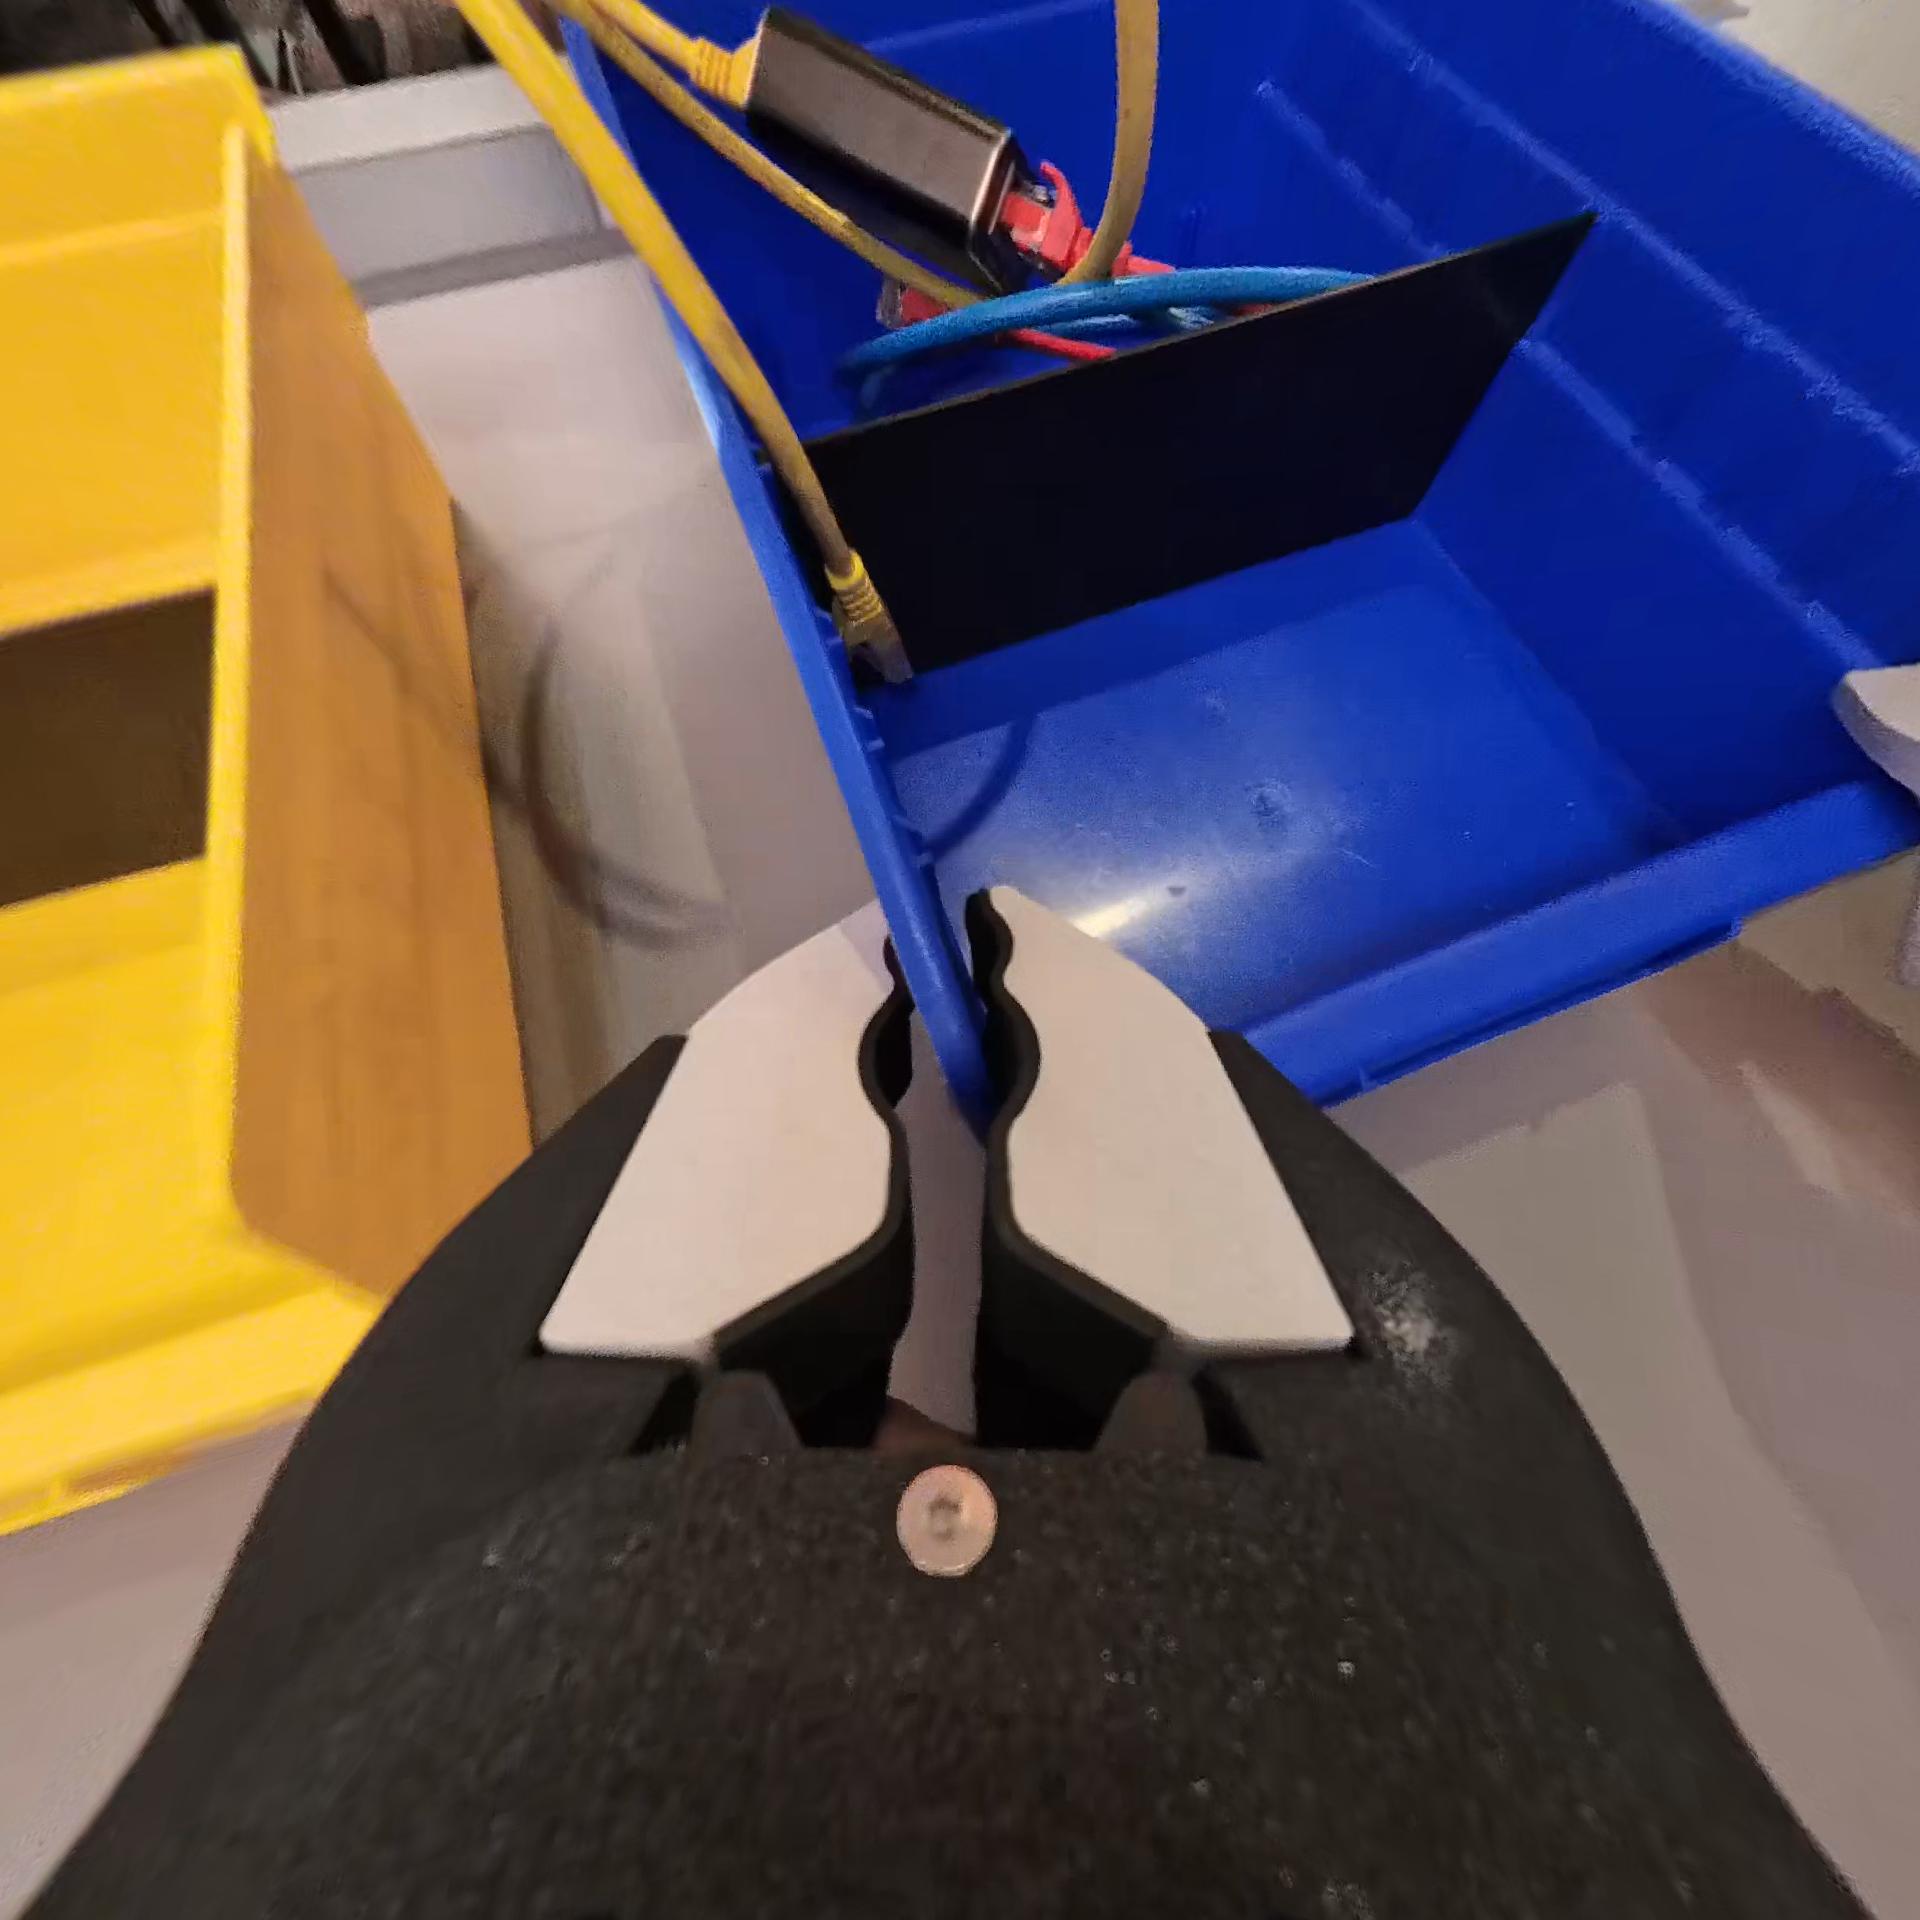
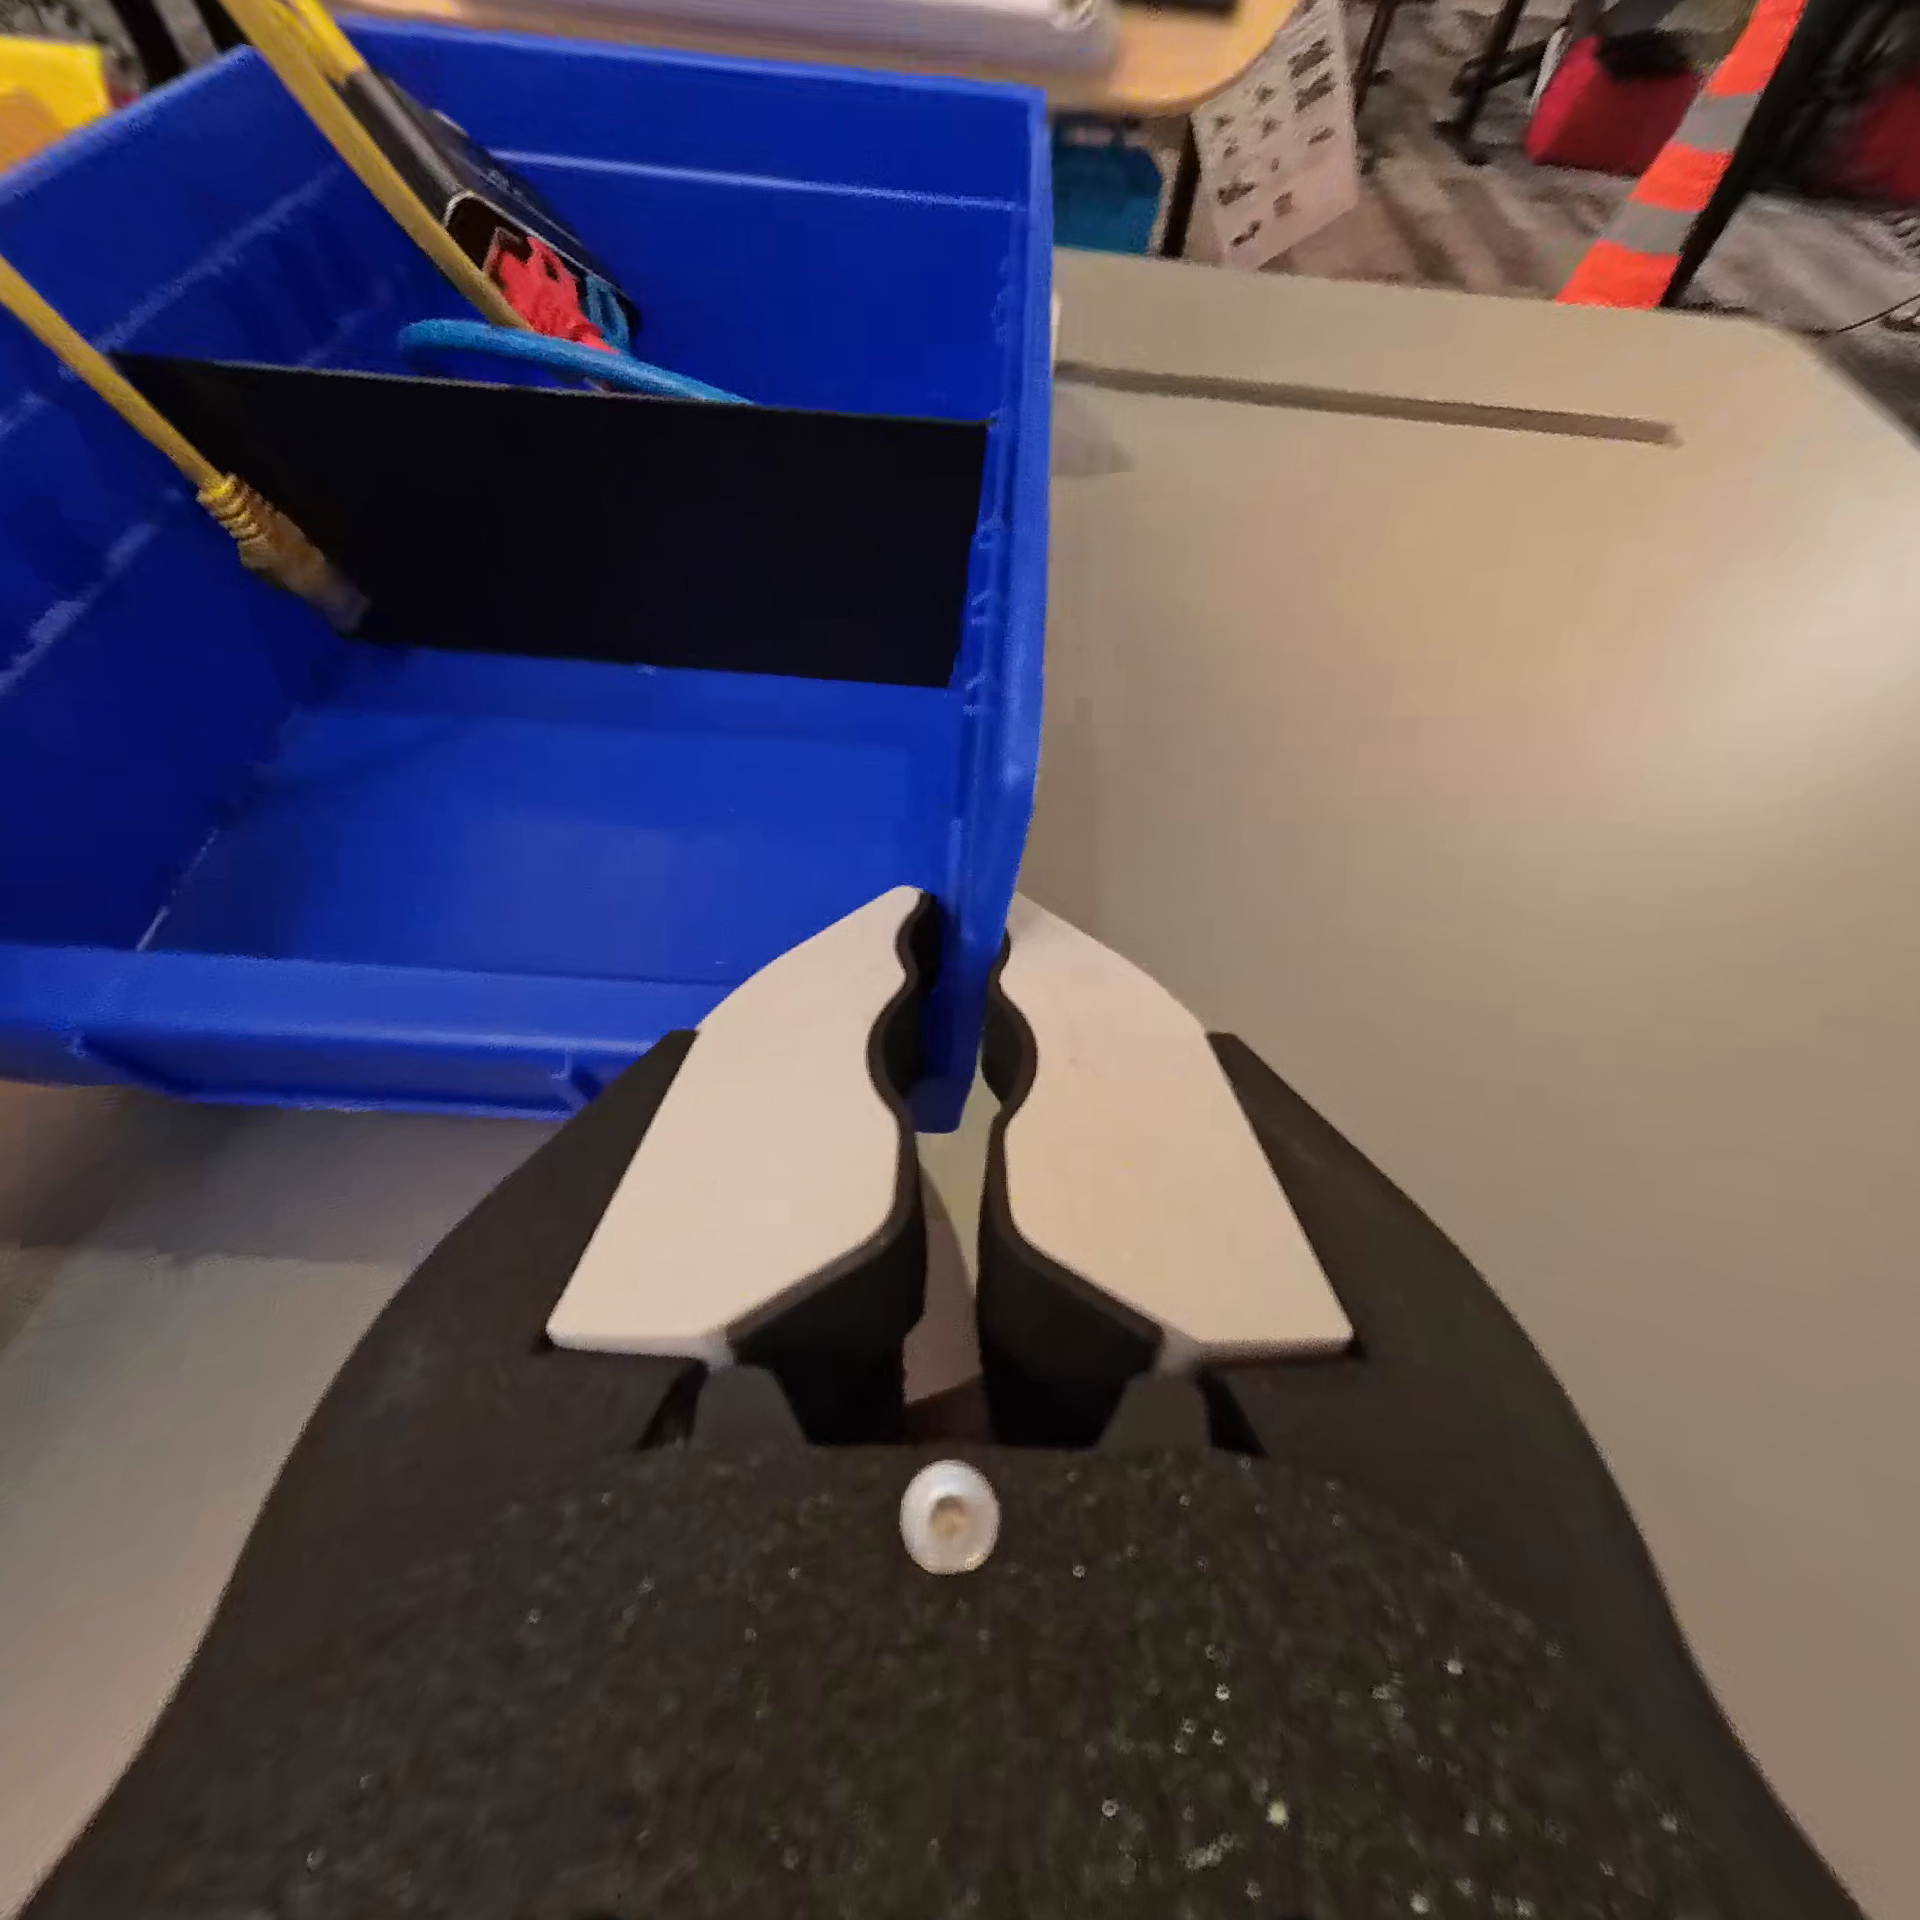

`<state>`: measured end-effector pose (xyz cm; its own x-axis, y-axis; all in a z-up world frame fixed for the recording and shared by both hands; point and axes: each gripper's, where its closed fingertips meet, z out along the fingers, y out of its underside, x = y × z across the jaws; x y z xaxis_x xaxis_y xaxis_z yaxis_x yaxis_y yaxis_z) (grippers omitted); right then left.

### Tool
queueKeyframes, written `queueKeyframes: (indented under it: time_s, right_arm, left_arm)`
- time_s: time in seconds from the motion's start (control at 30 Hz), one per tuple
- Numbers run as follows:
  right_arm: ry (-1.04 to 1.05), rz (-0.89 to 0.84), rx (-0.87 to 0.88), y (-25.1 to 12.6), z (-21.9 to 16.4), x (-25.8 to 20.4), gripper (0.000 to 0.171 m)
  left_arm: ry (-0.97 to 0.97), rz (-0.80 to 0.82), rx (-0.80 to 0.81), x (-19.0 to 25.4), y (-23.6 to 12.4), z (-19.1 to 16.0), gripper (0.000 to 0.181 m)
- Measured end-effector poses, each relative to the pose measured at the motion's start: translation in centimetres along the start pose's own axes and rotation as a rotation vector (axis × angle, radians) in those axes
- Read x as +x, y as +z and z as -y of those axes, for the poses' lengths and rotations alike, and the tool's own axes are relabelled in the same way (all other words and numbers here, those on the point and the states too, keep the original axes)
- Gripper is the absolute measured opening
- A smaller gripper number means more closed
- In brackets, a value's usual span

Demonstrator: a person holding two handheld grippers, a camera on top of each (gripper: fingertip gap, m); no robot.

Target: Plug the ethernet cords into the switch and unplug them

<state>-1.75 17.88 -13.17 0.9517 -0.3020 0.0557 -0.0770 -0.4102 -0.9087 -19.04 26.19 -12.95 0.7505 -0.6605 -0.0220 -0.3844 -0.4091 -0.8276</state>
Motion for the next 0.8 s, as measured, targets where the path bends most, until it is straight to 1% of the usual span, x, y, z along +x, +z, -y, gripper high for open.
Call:
queueKeyframes:
  time_s: [0.07,0.13,0.17,0.23,0.3,0.37,0.43,0.5,0.53,0.6,0.67,0.7,0.73,0.77,0.8]
  right_arm:
    - [0.041,0.028,-0.044,1.1,-0.7,-1.0,0.005]
    - [0.075,0.050,-0.060,1.6,-0.8,-1.1,0.005]
    - [0.076,0.061,-0.063,1.7,-0.8,-1.0,0.005]
    - [0.055,0.102,-0.067,1.2,-0.9,-1.0,0.006]
    - [0.001,0.154,-0.045,-0.3,-0.7,-1.2,0.018]
    - [-0.067,0.185,0.005,-2.4,-0.5,-1.2,0.019]
    - [-0.140,0.235,0.052,-4.3,-0.6,-1.7,0.024]
    - [-0.178,0.311,0.057,-5.8,-1.3,-3.2,0.025]
    - [-0.190,0.375,0.036,-6.4,-2.0,-4.5,0.025]
    - [-0.204,0.483,-0.008,-7.4,-3.1,-7.4,0.027]
    - [-0.233,0.576,-0.030,-8.2,-3.6,-10.5,0.029]
    - [-0.246,0.616,-0.032,-8.4,-3.6,-12.0,0.030]
    - [-0.257,0.652,-0.035,-8.6,-3.5,-13.5,0.030]
    - [-0.263,0.679,-0.045,-8.7,-3.5,-14.9,0.030]
    - [-0.261,0.696,-0.060,-8.6,-3.5,-16.2,0.030]
  left_arm:
    - [-0.016,-0.008,0.010,-0.6,0.0,-0.8,0.012]
    - [0.031,-0.022,0.004,-0.4,-0.1,-1.0,0.018]
    - [0.052,-0.051,0.011,0.0,-0.5,-0.9,0.027]
    - [0.036,-0.083,0.102,0.2,-2.7,0.4,0.035]
    - [-0.017,-0.118,0.203,-1.0,-6.3,1.7,0.037]
    - [-0.102,-0.080,0.247,-5.3,-9.7,1.5,0.037]
    - [-0.181,0.027,0.233,-12.4,-11.8,-0.3,0.038]
    - [-0.211,0.172,0.169,-20.3,-12.9,-3.0,0.041]
    - [-0.216,0.198,0.117,-23.1,-12.9,-4.1,0.048]
    - [-0.208,0.187,0.060,-26.4,-12.0,-5.1,0.048]
    - [-0.203,0.178,0.026,-28.6,-10.2,-5.4,0.048]
    - [-0.202,0.150,0.020,-29.0,-9.1,-5.3,0.045]
    - [-0.210,0.105,0.015,-28.9,-8.0,-5.2,0.036]
    - [-0.212,0.057,0.003,-28.6,-7.1,-5.2,0.021]
    - [-0.199,0.044,-0.009,-28.4,-6.6,-5.5,0.006]
